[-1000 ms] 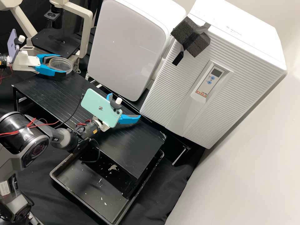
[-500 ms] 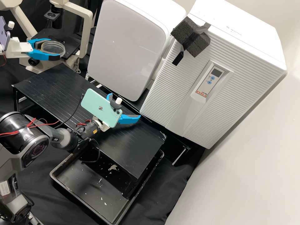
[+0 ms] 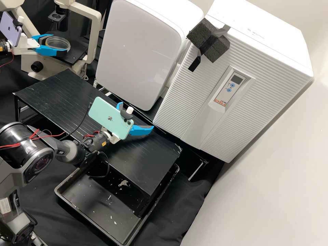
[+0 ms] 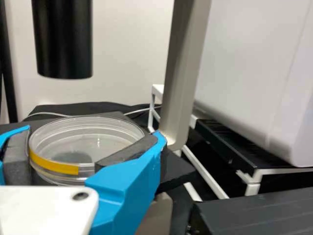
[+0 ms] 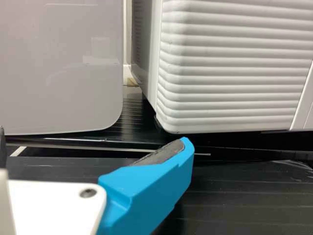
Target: Place the petri dish on the microscope
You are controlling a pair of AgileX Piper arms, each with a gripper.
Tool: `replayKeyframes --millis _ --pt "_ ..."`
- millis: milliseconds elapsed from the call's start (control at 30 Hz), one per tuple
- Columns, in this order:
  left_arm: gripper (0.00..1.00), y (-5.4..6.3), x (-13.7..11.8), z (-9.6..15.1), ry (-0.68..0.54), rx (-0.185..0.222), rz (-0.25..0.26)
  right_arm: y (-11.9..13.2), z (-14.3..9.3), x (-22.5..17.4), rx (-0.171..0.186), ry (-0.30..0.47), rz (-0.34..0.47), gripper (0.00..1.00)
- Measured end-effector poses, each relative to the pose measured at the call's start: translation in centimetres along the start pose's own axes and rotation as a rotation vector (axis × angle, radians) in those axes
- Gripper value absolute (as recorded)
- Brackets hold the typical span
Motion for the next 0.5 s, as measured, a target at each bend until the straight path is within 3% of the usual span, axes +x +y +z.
replayKeyframes --millis 67,500 --pt "0.00 0.0 0.6 -0.3 0.009 0.018 -0.002 0.0 0.0 0.0 0.000 0.000 0.000 1.00" --pt "0.00 0.4 3.2 -1.4 0.036 0.010 0.015 0.0 0.0 0.0 0.000 0.000 0.000 1.00"
